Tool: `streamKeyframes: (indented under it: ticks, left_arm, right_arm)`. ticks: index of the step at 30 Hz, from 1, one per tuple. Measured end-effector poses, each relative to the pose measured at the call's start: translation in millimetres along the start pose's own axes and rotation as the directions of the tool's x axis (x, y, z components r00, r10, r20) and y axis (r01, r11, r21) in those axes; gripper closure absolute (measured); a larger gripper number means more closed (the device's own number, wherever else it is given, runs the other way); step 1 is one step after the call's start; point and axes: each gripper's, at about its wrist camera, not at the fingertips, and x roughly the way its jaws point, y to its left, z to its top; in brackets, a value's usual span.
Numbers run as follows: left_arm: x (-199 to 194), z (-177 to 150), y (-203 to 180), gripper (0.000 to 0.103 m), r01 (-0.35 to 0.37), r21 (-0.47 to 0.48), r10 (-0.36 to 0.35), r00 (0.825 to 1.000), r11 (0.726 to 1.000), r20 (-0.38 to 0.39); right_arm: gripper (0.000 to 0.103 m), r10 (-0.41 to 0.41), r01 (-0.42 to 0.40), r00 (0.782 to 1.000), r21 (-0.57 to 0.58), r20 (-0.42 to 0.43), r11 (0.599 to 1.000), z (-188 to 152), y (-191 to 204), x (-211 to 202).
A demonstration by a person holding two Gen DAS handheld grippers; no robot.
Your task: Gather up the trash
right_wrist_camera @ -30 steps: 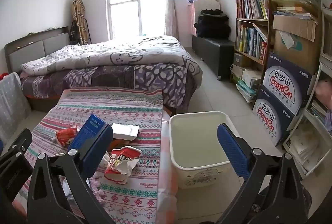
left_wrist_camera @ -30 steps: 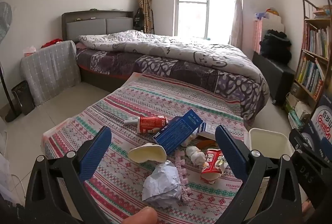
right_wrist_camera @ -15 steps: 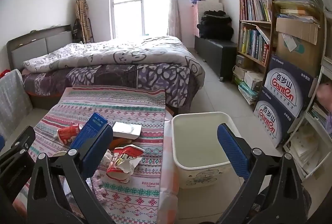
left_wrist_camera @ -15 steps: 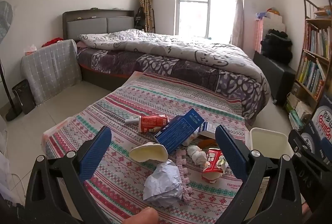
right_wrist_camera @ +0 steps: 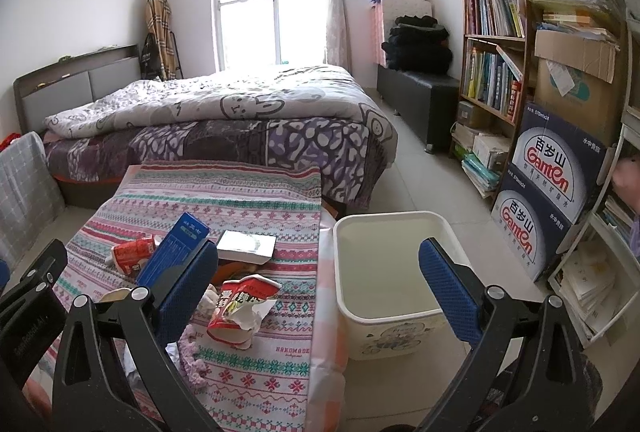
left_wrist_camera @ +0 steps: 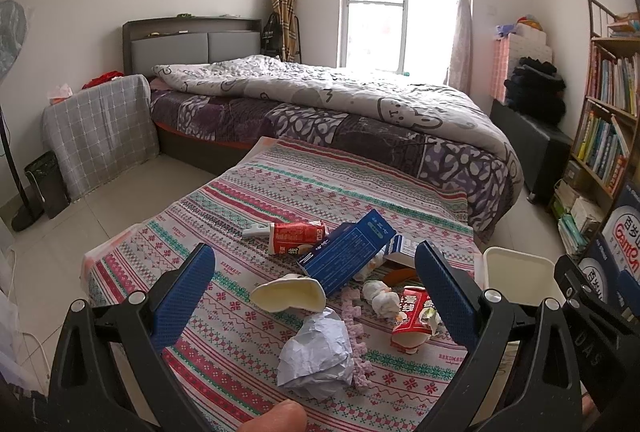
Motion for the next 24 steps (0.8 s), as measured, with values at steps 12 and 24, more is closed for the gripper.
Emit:
streamKeyframes:
  ticks: [12, 24]
  left_arm:
    - [1.3, -0.8, 1.8, 0.006, -0.008, -0.001, 0.008, 1.000, 1.000, -0.009]
    - [2.1, -1.0, 2.2, 0.006, -0.012, -0.004, 0.012, 1.000, 1.000, -0.016]
  right_arm:
    - [0.007, 0.008, -0.008, 1.000, -0.002, -0.017, 1.000, -2.8, 0.5, 3.7]
    - [0.007, 0.011, -0.011, 1.000, -0.003, -0.018, 1.000, -3.8, 1.1, 3.7]
